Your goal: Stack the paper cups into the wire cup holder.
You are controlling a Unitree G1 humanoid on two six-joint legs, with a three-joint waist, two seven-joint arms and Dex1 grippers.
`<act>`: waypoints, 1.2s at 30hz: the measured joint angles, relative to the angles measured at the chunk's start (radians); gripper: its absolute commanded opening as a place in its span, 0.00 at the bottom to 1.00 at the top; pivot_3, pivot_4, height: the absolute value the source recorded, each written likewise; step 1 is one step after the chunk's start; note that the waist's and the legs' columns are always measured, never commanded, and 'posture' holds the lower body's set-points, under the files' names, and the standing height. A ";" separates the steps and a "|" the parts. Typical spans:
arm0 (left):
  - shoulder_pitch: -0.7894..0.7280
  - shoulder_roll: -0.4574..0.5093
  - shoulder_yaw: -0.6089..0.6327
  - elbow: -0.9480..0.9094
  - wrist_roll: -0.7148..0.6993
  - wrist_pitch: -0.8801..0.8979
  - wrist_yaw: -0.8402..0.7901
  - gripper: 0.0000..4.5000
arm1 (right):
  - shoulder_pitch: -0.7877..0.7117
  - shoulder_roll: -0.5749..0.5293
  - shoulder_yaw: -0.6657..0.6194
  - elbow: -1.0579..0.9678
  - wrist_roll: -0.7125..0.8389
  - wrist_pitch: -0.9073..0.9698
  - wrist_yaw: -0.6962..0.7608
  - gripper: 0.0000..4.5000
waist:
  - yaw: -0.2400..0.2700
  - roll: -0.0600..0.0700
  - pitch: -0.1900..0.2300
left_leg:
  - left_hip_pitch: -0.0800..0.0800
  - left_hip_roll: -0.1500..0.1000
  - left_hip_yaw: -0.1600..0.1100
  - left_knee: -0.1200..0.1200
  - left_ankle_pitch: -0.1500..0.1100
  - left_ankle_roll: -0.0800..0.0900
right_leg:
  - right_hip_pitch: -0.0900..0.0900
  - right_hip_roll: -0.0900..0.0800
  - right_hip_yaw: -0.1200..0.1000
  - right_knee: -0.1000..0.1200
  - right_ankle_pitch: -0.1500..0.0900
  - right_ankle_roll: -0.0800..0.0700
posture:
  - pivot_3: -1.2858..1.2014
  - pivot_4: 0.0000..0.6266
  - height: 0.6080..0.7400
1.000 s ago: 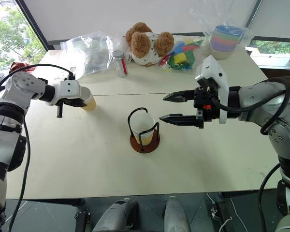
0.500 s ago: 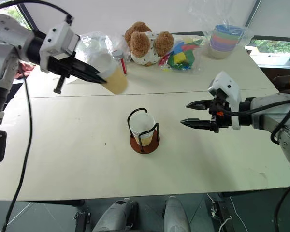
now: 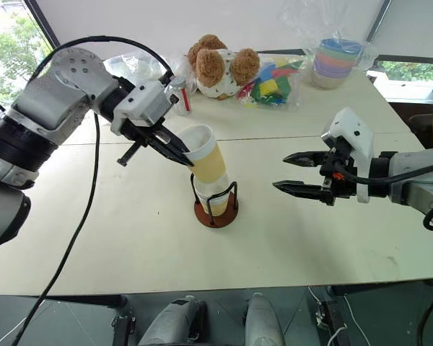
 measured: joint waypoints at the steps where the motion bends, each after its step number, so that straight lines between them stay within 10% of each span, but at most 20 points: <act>1: -0.001 0.000 -0.004 0.002 0.000 -0.004 0.000 0.01 | 0.000 0.000 0.000 -0.003 0.002 0.001 -0.002 0.66 | 0.000 0.000 0.000 | 0.000 0.000 0.000 0.000 0.000 0.000 | 0.000 0.000 0.000 0.000 0.000 0.000 | 0.52 0.24 1.00; 6: -0.031 -0.012 -0.046 0.025 -0.007 -0.026 0.000 0.01 | 0.000 0.006 0.002 -0.006 0.011 0.001 -0.021 0.66 | 0.001 0.000 0.000 | 0.000 0.000 0.000 0.000 0.000 0.001 | 0.000 0.000 0.000 -0.001 0.000 0.000 | 0.52 0.24 1.00; 9: -0.047 -0.015 -0.081 0.037 -0.013 -0.044 0.000 0.18 | -0.004 0.015 0.007 -0.006 0.028 0.000 -0.024 0.66 | 0.000 0.000 0.000 | 0.000 0.000 0.000 0.000 -0.001 0.002 | 0.000 0.000 0.000 -0.001 0.000 0.000 | 0.52 0.24 1.00; 15: -0.052 -0.018 -0.122 0.035 -0.041 -0.044 0.000 0.84 | -0.021 0.017 0.014 -0.005 0.038 0.000 -0.041 0.66 | -0.001 0.000 0.000 | 0.000 0.000 0.000 0.000 -0.001 0.001 | 0.000 0.000 0.000 -0.001 0.000 0.000 | 0.52 0.24 1.00; 27: 0.017 -0.070 0.324 0.129 0.022 0.118 0.172 0.84 | -0.028 0.161 0.064 0.117 -0.028 -0.096 -0.102 0.66 | -0.012 0.000 0.000 | 0.002 0.001 0.001 -0.001 0.000 0.001 | 0.001 0.001 0.001 0.000 0.000 0.000 | 0.52 0.24 1.00; 36: 0.875 -0.070 0.872 -0.432 -0.017 0.435 0.933 0.84 | -0.087 0.526 0.084 0.554 -0.247 -0.423 -0.324 0.66 | -0.020 0.000 -0.001 | 0.000 0.001 0.000 -0.002 0.003 -0.006 | -0.003 0.002 0.007 0.002 0.000 0.000 | 0.52 0.24 1.00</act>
